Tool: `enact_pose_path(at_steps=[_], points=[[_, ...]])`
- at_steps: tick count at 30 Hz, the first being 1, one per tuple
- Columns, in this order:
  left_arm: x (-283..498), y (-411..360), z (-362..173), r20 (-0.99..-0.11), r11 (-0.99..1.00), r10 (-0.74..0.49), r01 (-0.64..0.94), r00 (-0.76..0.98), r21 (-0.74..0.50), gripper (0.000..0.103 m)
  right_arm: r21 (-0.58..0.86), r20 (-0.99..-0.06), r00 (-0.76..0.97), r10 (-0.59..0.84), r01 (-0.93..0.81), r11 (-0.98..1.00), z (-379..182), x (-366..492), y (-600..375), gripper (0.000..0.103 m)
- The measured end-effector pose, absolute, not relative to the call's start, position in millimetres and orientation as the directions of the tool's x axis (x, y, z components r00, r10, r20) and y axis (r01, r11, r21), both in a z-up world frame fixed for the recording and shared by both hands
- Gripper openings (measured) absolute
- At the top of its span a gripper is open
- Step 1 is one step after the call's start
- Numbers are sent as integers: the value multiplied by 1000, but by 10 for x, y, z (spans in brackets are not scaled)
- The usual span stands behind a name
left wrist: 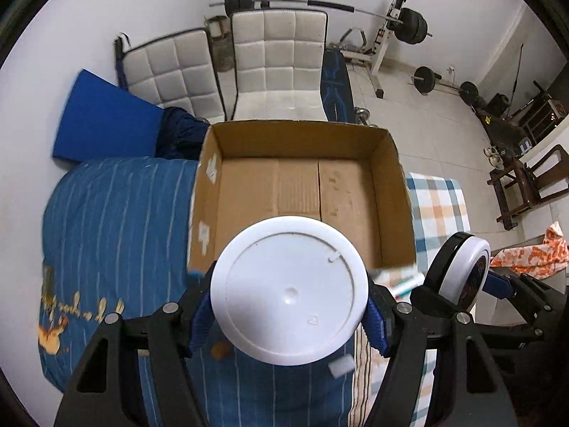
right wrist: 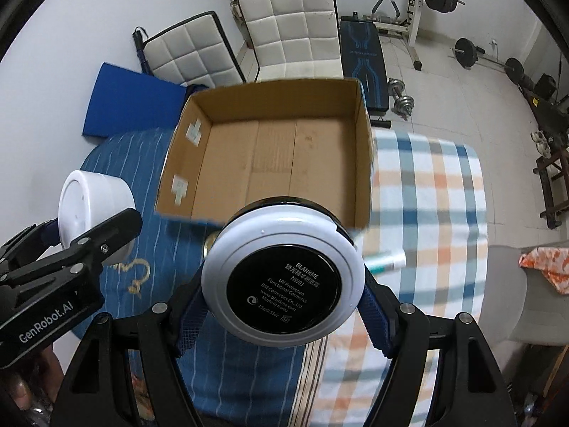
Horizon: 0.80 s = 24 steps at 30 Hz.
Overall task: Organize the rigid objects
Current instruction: 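Carry the white cap and black-lidded jar with both tools into the cardboard box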
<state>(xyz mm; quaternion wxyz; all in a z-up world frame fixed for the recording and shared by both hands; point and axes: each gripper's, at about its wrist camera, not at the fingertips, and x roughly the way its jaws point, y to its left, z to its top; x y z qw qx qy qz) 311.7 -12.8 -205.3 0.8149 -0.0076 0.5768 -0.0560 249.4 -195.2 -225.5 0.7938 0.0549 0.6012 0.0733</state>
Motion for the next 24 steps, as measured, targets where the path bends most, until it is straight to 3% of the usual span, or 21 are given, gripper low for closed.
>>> enact_pose_path(at_steps=[7, 13, 24], points=[[4169, -98, -2697, -968, 987, -159, 67, 193, -149, 67, 153, -960, 233, 157, -33, 988, -2691, 3461, -1872, 77], [4818, -78, -3488, -977, 977, -213, 25, 32, -212, 67, 147, -980, 135, 149, -27, 989, -3475, 4334, -1764, 77], [5195, -117, -4210, -969, 973, -231, 0, -88, -232, 67, 71, -997, 27, 72, -35, 997, -4334, 4997, -1753, 77]])
